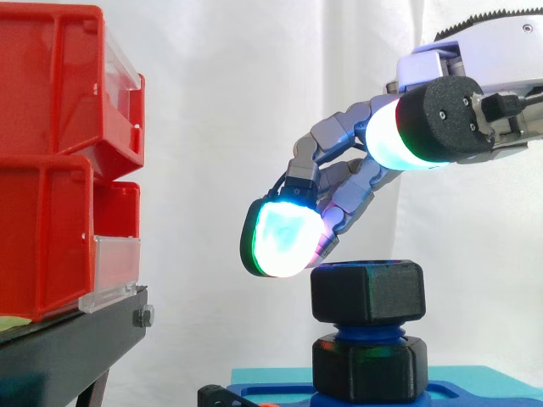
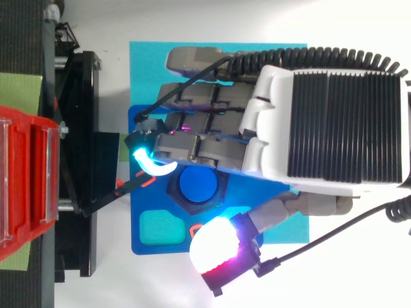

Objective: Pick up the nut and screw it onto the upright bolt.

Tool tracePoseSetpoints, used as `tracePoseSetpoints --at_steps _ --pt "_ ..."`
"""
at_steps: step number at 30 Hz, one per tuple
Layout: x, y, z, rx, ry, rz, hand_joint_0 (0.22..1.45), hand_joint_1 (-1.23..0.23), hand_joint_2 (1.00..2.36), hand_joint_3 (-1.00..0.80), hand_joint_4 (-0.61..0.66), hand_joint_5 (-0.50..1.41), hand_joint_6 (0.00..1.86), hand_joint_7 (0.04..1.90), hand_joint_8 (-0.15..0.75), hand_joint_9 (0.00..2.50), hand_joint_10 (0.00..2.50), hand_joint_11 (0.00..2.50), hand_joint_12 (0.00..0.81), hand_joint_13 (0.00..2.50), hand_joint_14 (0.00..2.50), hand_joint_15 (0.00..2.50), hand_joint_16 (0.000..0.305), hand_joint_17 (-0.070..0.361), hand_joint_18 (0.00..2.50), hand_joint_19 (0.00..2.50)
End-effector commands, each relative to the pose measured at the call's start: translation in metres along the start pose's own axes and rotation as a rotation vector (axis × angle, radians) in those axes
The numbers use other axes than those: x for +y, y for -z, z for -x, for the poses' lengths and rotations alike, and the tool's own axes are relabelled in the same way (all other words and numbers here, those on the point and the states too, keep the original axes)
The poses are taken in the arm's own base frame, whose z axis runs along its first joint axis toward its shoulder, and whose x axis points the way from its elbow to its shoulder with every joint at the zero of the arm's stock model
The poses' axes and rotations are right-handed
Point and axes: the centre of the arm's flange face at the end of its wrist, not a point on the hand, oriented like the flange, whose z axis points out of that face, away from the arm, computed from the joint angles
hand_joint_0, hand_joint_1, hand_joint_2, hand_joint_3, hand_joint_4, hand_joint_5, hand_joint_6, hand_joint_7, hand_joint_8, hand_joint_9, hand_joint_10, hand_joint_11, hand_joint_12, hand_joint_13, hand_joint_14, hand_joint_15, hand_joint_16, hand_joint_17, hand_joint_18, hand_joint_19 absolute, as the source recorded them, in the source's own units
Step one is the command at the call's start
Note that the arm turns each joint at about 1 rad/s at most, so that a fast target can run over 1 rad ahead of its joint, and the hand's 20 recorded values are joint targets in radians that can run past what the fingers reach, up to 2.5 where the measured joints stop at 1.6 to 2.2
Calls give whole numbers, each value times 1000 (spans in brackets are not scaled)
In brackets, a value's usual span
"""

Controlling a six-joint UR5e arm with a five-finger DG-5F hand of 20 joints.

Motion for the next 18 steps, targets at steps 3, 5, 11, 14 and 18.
tracePoseSetpoints --at_steps 3,5,11,14,18 --pt "4 0 -1 1 1 4 518 -225 1000 -500 201 -103 503 847 252 699 0 0 266 575 0 0 23 51 216 0" --pt "4 0 -1 5 1 5 519 -226 1000 -500 204 -101 503 847 253 702 0 0 264 578 0 0 23 51 219 0" --pt "3 0 -2 6 1 5 522 -229 1000 -500 217 -95 503 857 259 723 0 0 263 598 0 0 22 50 237 0" --pt "2 2 -9 17 3 4 522 -229 1000 -500 218 -90 503 873 258 725 0 0 263 596 0 0 22 50 238 0" --pt "1 2 -9 17 3 3 522 -229 1000 -500 228 -85 503 905 258 733 0 0 261 600 0 0 22 50 247 0"
